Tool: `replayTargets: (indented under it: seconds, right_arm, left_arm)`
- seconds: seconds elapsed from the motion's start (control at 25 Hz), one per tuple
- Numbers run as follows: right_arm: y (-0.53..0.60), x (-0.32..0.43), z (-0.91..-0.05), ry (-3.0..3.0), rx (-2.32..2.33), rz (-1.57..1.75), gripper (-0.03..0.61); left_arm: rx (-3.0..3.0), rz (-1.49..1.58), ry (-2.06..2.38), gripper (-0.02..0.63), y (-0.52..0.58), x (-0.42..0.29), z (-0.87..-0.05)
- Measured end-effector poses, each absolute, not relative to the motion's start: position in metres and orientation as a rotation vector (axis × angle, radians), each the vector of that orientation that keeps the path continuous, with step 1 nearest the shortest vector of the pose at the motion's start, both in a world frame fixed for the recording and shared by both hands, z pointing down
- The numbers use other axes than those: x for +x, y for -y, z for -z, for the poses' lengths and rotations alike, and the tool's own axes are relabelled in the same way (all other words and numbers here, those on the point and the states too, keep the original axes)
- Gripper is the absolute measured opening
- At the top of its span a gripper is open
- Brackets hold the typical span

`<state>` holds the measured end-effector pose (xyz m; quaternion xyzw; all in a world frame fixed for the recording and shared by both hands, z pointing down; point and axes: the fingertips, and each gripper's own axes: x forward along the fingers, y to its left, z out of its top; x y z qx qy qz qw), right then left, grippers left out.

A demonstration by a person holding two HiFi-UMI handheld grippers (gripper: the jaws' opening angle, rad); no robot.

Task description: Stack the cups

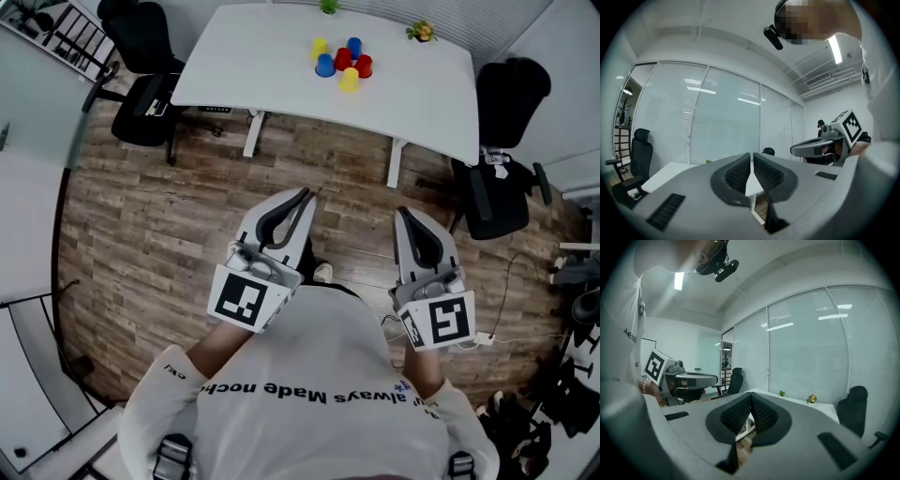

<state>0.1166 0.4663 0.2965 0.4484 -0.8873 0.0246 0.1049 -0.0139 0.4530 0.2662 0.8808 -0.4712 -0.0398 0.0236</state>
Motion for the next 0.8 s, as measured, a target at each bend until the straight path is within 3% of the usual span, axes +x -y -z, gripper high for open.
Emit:
replayTargets:
  seconds: [0.8]
  right_arm:
    - [-0.297,0.025,-0.288,2.616,1.306,-0.038,0.008]
  left_arm:
    - [2.719,0.153,1.466,0.037,-0.287,-0.106,-0.263]
